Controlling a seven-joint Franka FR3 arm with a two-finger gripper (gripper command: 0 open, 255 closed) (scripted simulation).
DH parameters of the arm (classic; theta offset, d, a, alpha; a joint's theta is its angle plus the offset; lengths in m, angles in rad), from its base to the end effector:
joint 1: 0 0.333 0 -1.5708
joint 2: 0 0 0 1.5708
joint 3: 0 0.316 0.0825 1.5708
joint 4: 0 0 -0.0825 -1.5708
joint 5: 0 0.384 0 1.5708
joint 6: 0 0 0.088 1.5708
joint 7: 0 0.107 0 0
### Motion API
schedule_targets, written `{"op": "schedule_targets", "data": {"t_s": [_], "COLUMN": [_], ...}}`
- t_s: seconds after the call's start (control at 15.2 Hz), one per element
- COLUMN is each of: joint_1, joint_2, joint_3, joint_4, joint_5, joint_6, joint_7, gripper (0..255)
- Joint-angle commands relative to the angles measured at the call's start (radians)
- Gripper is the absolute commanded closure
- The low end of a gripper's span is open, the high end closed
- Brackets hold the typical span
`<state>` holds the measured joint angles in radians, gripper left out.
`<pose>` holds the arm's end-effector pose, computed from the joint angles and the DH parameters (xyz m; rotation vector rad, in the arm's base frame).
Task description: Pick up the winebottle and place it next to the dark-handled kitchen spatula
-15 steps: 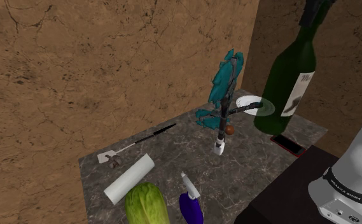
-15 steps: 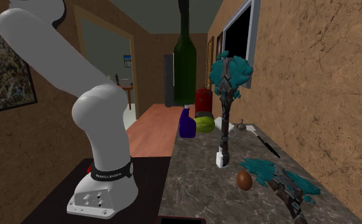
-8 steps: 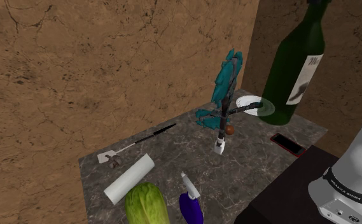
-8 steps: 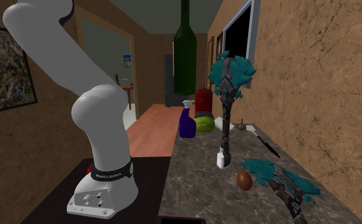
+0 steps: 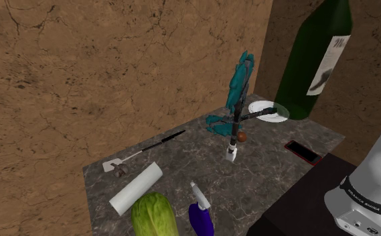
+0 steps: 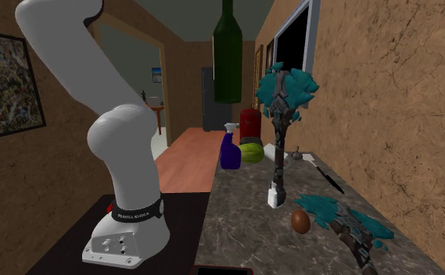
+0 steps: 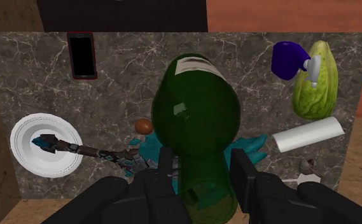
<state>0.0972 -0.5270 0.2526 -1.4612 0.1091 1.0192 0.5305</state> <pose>0.2373 0.1604 0.8341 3.1262 -0.2333 0.1185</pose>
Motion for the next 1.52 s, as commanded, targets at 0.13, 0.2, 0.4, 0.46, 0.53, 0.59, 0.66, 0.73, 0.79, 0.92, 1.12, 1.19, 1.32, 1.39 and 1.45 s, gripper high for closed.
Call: {"op": "schedule_targets", "data": {"t_s": [0.13,0.2,0.4,0.46,0.53,0.59,0.66,0.73,0.79,0.92,1.12,1.19,1.32,1.39,1.45], "joint_1": [-0.005,-0.006,-0.006,-0.006,-0.006,-0.006,-0.007,-0.007,-0.007,-0.007,-0.006,-0.006,-0.005,-0.003,-0.002], "joint_2": [0.059,0.060,0.074,0.082,0.091,0.101,0.112,0.125,0.139,0.171,0.227,0.249,0.294,0.319,0.345], "joint_3": [0.007,0.016,0.043,0.053,0.062,0.072,0.082,0.092,0.102,0.123,0.154,0.164,0.185,0.195,0.205], "joint_4": [0.123,0.093,0.016,-0.005,-0.025,-0.043,-0.059,-0.073,-0.086,-0.106,-0.126,-0.129,-0.131,-0.130,-0.128], "joint_5": [-0.008,-0.007,-0.005,-0.005,-0.005,-0.006,-0.008,-0.010,-0.012,-0.019,-0.035,-0.041,-0.057,-0.066,-0.076], "joint_6": [-0.064,-0.032,0.060,0.089,0.118,0.146,0.174,0.201,0.228,0.280,0.354,0.378,0.423,0.444,0.465], "joint_7": [0.009,0.015,0.034,0.041,0.048,0.055,0.062,0.070,0.077,0.094,0.120,0.130,0.149,0.160,0.171], "gripper": [255,255,255,255,255,255,255,255,255,255,255,255,255,255,255]}}
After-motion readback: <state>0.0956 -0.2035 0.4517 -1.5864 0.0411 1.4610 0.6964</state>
